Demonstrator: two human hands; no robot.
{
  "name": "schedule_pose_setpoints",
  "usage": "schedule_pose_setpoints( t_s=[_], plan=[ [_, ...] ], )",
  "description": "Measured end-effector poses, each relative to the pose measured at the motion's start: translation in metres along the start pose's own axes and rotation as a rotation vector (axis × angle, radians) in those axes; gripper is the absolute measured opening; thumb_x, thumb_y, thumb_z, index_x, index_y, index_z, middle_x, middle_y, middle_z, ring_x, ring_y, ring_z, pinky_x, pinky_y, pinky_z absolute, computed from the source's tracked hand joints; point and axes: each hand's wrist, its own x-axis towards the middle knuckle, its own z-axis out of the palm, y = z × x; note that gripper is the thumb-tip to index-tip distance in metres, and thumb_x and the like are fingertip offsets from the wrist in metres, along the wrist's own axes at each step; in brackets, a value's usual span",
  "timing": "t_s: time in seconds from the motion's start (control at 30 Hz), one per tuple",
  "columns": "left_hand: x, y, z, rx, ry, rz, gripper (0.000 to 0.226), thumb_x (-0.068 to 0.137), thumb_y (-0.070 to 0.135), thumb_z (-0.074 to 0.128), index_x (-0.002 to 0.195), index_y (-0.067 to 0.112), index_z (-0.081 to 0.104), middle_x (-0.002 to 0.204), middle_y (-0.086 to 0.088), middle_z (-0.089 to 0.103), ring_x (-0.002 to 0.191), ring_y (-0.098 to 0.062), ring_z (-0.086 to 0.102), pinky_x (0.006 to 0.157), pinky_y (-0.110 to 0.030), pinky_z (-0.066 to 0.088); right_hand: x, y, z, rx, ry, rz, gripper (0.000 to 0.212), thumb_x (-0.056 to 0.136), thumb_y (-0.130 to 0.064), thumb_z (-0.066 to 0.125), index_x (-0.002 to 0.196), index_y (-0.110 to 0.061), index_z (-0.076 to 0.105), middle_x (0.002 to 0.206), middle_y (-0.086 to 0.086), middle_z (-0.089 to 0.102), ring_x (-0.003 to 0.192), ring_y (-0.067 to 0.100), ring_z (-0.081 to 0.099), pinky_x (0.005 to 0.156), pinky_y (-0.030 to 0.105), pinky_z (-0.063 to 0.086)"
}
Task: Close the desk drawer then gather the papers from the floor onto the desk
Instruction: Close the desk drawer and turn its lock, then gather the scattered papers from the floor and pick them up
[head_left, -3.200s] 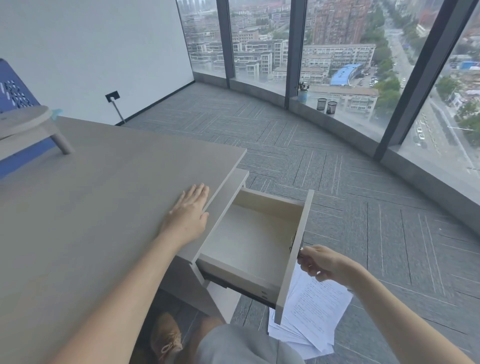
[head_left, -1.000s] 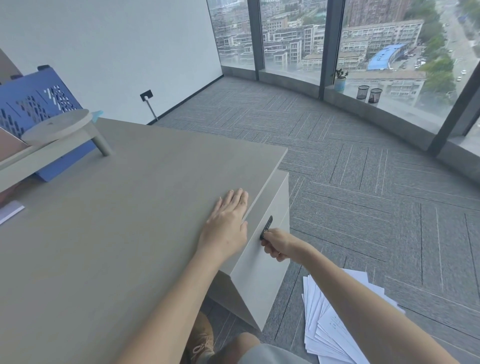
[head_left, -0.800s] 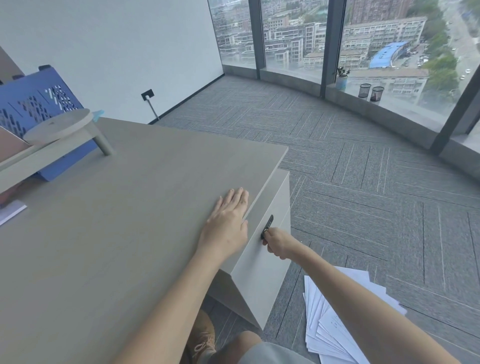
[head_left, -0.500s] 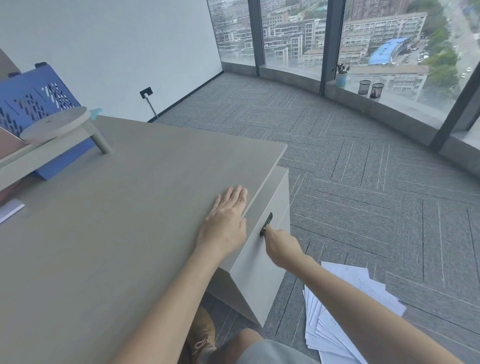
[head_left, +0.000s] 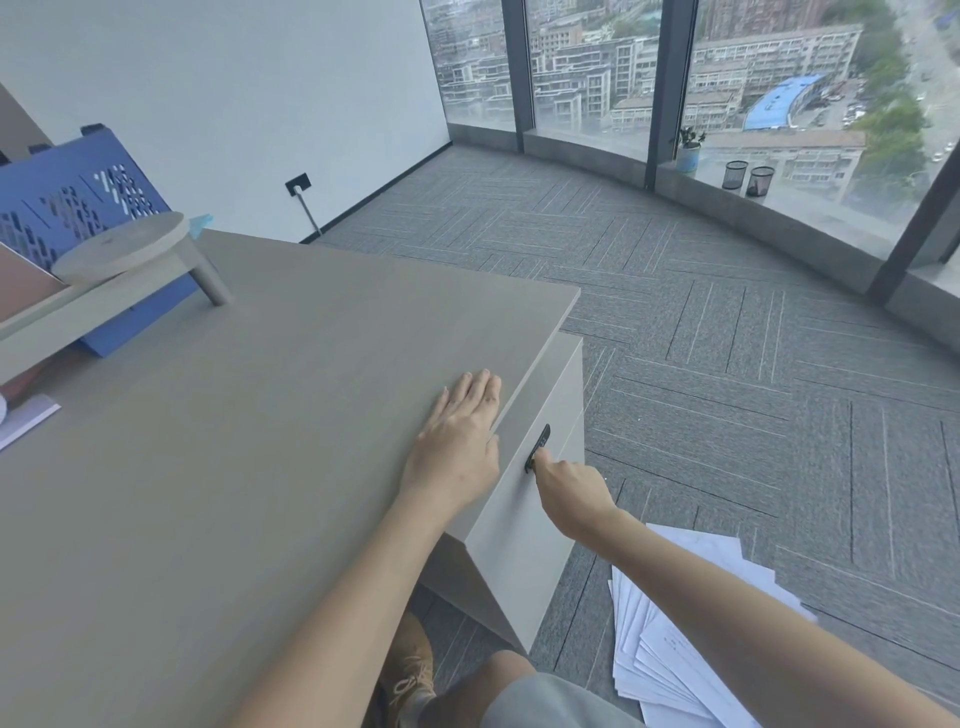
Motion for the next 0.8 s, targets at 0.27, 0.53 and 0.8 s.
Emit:
schedule_pose_setpoints(
  t_s=[0.27, 0.53, 0.8],
  plan=[
    [-0.002, 0.003, -0.006, -0.070, -0.020, -0.036, 0.074, 0.092, 0.020, 0.047, 0.159, 0.015, 0.015, 0.168, 0.001, 0.013, 0.155, -0.014, 0.006, 0.126, -0.033, 0.002, -0.002, -0.009, -0.019, 0.303, -0.195, 0.174, 0.031, 0.100, -0.023, 0.042, 0.127, -0.008, 0.045, 0.126, 0.021, 0.062, 0.116, 0.040, 0.060, 0.082, 0.041, 0.044],
    [-0.016, 0.021, -0.025, -0.548, 0.082, -0.313, 0.041, 0.094, 0.014, 0.054, 0.135, 0.017, 0.059, 0.150, 0.004, 0.052, 0.145, -0.015, 0.038, 0.108, -0.023, 0.031, -0.046, 0.006, -0.061, 0.289, -0.109, 0.176, 0.042, 0.099, -0.028, 0.043, 0.135, -0.007, 0.046, 0.130, 0.015, 0.058, 0.121, 0.036, 0.056, 0.095, 0.042, 0.046],
    [-0.048, 0.081, -0.025, -0.702, 0.159, -0.292, 0.031, 0.094, 0.009, 0.055, 0.121, 0.014, 0.068, 0.126, 0.000, 0.070, 0.110, -0.019, 0.064, 0.087, -0.023, 0.043, -0.124, 0.043, -0.119, 0.315, -0.005, 0.209, 0.048, 0.098, -0.032, 0.047, 0.143, -0.014, 0.047, 0.135, 0.012, 0.058, 0.126, 0.034, 0.053, 0.102, 0.043, 0.045]
  ],
)
